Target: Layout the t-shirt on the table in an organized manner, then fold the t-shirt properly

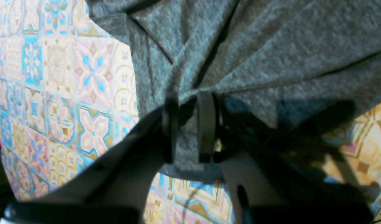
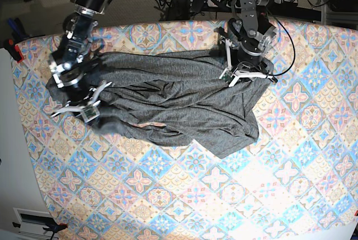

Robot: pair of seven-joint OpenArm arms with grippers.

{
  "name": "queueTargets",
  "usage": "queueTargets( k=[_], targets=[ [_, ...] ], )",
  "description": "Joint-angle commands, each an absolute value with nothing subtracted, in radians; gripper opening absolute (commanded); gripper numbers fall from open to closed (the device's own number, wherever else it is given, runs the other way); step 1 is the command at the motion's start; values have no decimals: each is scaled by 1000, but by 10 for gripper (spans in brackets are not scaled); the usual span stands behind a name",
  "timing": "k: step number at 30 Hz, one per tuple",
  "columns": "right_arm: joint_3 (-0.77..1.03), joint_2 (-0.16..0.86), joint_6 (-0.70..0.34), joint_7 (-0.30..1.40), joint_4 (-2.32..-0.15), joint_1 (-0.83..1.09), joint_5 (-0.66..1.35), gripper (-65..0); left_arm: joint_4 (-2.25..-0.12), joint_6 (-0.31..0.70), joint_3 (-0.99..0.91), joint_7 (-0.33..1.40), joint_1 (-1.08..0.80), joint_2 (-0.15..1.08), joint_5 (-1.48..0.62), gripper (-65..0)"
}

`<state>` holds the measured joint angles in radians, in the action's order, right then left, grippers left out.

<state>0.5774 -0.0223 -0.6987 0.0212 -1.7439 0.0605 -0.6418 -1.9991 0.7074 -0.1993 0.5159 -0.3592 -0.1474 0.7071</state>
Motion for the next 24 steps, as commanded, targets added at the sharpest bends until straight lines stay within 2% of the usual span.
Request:
queueTargets(
  k=[1,9,14,19,24],
  targets=[
    [596,-36,-698,-31,-1765,73,-621,-650,-2018,698,-196,499,-349,-153,704,-538],
    [817,-150,-698,-355,-1764,145,-621,-650,-2018,698,-196,499,-334,-157,704,-539],
    [908,-154,-698,-498,-1738,185,-605,-650,-2018,698,-196,499,-332,-157,702,-539],
    [935,-154,-698,-515,-1727,239,-441,-650,-2017,698,-196,499,-332,-157,702,-539],
    [935,-154,-698,-518,-1682,278,-440,-650,-2017,698,-186,499,-332,-157,702,-539]
  ],
)
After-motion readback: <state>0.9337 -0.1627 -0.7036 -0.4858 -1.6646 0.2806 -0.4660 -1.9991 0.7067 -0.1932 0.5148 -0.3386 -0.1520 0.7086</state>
